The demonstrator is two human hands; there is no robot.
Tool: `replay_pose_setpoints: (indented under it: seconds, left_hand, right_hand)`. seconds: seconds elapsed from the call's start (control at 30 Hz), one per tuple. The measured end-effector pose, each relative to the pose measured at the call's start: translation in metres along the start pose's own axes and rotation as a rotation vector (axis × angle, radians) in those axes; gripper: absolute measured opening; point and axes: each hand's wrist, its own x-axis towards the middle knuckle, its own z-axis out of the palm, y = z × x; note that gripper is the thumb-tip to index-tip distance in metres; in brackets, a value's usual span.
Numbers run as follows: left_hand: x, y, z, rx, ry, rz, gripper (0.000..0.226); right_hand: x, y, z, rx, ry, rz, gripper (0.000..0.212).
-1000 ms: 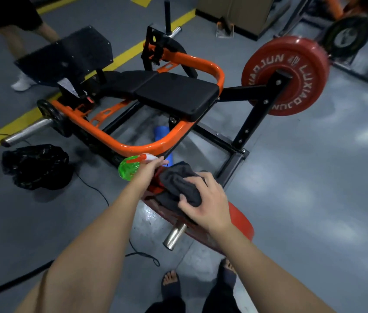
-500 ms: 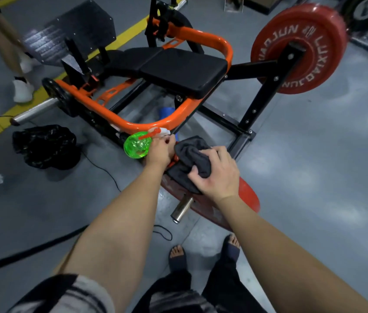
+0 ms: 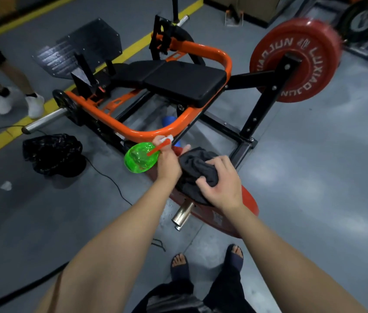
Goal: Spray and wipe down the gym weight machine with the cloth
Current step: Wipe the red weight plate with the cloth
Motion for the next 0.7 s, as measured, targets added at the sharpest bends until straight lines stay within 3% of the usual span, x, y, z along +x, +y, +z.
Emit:
replay_pose_setpoints:
  seconds: [0.07,0.13,0.23,0.5,0.6,0.7]
  left_hand:
    - [-0.008,0.013,0.011,0.036,-0.003,0.056,0.072]
    - [-0.014,0.015,0.017,0.216,-0.033,0.076,0.074]
    - [-0.015,0.010,0.016,0.338,-0.065,0.134,0.062]
    - [-0.006,0.001,0.012,0.372,-0.037,0.164,0.056]
    - [-0.002,-0.004,0.014,0.350,-0.001,0.188,0.052]
    - [0.000,-0.003,0.015,0.372,0.006,0.139,0.045]
  right_hand:
    - [-0.014,0.010,-0.015,0.020,0.013,0.034,0.024]
    - [-0.020,0.016,-0.030,-0.014,0.022,0.138,0.020]
    - [-0.008,0.017,-0.040,-0.158,0.036,0.238,0.023]
    - [-0.023,0.004,-0.002,-0.192,0.046,-0.048,0.061]
    - [-0.002,0.003,0.005,-0.369,0.029,-0.018,0.057]
    - [0.037,-0.013,0.013,-0.462,-0.113,0.165,0.053]
